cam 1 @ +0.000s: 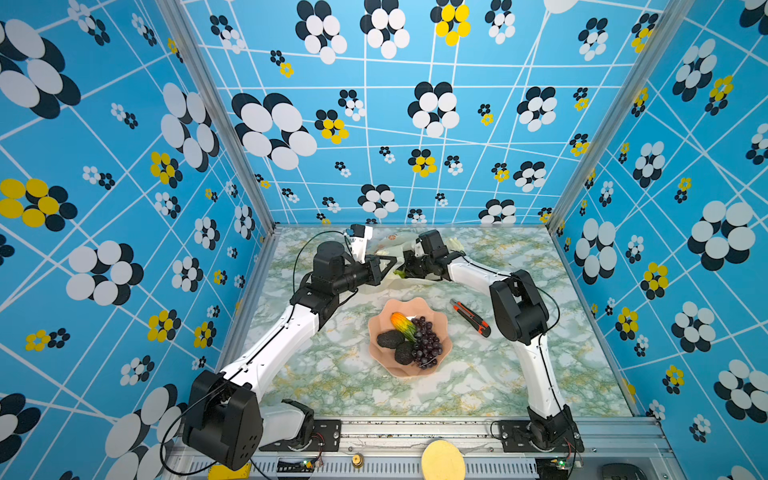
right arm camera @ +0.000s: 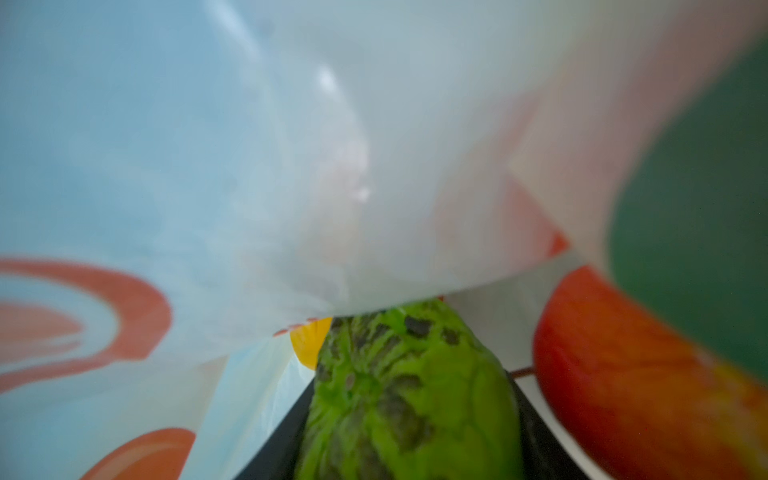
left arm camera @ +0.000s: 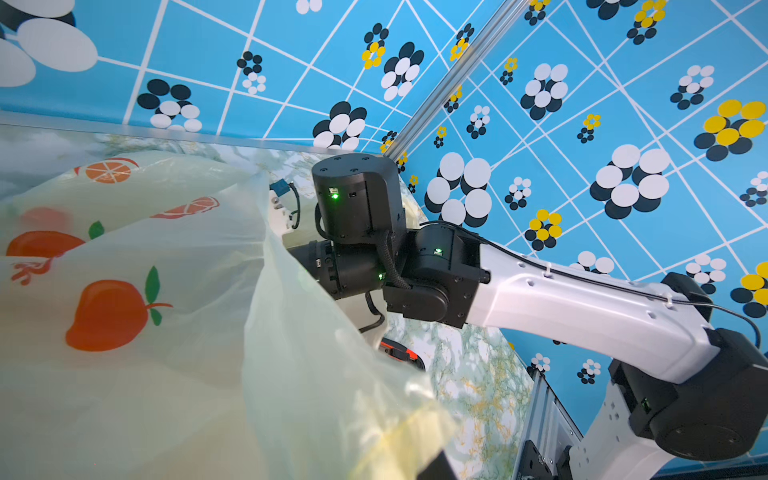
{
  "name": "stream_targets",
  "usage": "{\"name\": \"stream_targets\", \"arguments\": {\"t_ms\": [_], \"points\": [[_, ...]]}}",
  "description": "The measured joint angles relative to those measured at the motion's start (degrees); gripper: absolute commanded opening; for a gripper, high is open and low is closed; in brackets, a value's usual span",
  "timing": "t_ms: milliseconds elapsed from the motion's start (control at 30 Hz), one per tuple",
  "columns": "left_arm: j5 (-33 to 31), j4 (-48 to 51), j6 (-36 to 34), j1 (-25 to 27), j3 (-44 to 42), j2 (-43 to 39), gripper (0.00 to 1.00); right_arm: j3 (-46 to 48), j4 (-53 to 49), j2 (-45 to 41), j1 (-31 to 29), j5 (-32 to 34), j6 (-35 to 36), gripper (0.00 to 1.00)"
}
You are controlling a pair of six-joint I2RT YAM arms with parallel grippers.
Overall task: Place the fruits into the plastic bag
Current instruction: 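Lower the custard apple into the bag mouth with the right gripper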
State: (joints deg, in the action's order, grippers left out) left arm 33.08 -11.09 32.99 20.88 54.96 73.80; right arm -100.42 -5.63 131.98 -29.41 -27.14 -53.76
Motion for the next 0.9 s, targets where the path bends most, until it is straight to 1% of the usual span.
{"name": "stream_targets", "arguments": {"t_ms": [267, 333, 500, 567, 600, 900], "points": [[-2.1, 2.3, 0.5, -0.8, -0.1, 1.7, 0.00, 0.1, -0.1, 0.0, 0.7, 0.0, 0.4, 0.67], [-2.3, 2.7, 0.8, -0.9, -0.1, 2.3, 0.00, 0.2, -0.2, 0.0, 0.7, -0.1, 0.4, 0.74], [-2.5, 3.5, 1.0, -1.0, -0.1, 3.4, 0.00, 0.5, -0.5, 0.0, 0.7, -0.2, 1.5, 0.89], [-2.5, 3.9, 1.0, -1.0, 0.0, 3.7, 0.00, 0.5, -0.9, 0.0, 0.7, -0.2, 2.1, 0.97], [-2.5, 4.3, 1.0, -1.0, 0.2, 4.0, 0.00, 0.5, -1.3, 0.0, 0.7, -0.2, 2.3, 0.99], [-2.5, 6.8, 1.8, -1.1, 1.6, 6.2, 0.00, 0.0, -6.4, -0.2, 0.7, 0.0, 6.5, 0.99]]}}
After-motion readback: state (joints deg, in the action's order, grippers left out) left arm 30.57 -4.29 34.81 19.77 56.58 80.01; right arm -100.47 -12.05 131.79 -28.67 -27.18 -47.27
